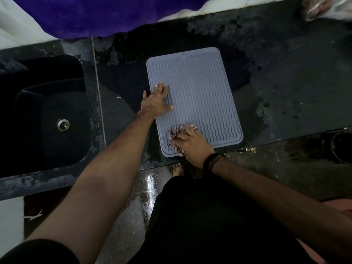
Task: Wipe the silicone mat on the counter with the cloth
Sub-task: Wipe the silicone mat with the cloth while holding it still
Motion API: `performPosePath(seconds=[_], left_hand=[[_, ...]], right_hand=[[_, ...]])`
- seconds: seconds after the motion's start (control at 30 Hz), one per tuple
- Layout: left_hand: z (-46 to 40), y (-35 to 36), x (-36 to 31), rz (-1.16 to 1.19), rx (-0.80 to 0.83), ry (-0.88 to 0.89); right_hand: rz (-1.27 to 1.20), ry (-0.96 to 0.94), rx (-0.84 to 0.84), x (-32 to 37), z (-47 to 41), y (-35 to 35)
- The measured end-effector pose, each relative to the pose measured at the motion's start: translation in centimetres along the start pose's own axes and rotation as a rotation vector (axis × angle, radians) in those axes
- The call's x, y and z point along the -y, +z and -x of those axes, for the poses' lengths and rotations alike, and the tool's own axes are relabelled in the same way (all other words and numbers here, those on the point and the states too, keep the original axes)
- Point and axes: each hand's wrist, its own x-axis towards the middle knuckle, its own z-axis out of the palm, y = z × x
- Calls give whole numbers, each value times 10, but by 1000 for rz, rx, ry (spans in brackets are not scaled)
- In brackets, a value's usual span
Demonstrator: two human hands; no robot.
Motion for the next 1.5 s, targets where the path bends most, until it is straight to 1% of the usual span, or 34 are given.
performPosePath(seconds=[0.07, 0.13, 0.2, 0.27, 0.33, 0.4, 0.53, 0.57, 0.6, 0.63, 0.73, 0.8, 0.87, 0.97, 1.13, 1.23, 1.3, 1.43, 1.5], left_hand=[[-1, 1, 0, 9, -4, 4], [-2, 3, 1, 1, -12, -1], [-2, 3, 2, -10, -10, -2], [-3, 5, 4, -11, -9, 3], [-2, 6, 5, 1, 4, 12], [-3, 8, 7, 6, 16, 26], [-1, 19, 7, 15, -14, 42], [0, 22, 7, 9, -26, 42], [0, 24, 7, -1, -37, 44], [0, 25, 7, -8, -43, 48], [1, 24, 8, -12, -44, 67], [2, 23, 9, -33, -42, 74], [3, 21, 8, -47, -32, 66], [5, 19, 6, -35, -21, 53], [7, 17, 4, -14, -18, 52], [7, 17, 5, -6, -11, 59], [6, 17, 5, -13, -19, 57], [7, 17, 4, -6, -4, 55], [8, 15, 3, -10, 4, 55]], right_hand=[[-50, 64, -74, -2, -21, -12], [-45, 153, -132, -1, -49, -20], [-22, 211, -123, 5, -73, -21], [-4, 227, -109, 12, -82, -16], [33, 183, -120, 17, -71, -5], [45, 91, -112, 19, -43, 8], [-18, 2, 31, 17, 11, 16], [-18, -9, 45, 14, 16, 12], [-32, 3, 24, 11, 16, 7], [-64, 41, -23, 7, 13, 0], [-122, 242, -211, -11, -18, -18], [-85, 331, -215, -19, -44, -24], [-33, 358, -147, -21, -61, -21], [30, 327, -81, -17, -56, -5], [11, 224, -72, 4, 11, 16], [0, 171, -57, 9, 33, 17], [-17, 168, -44, 7, 31, 11], [-93, 254, -211, 13, -12, -6], [-60, 242, -162, 24, -41, -9]])
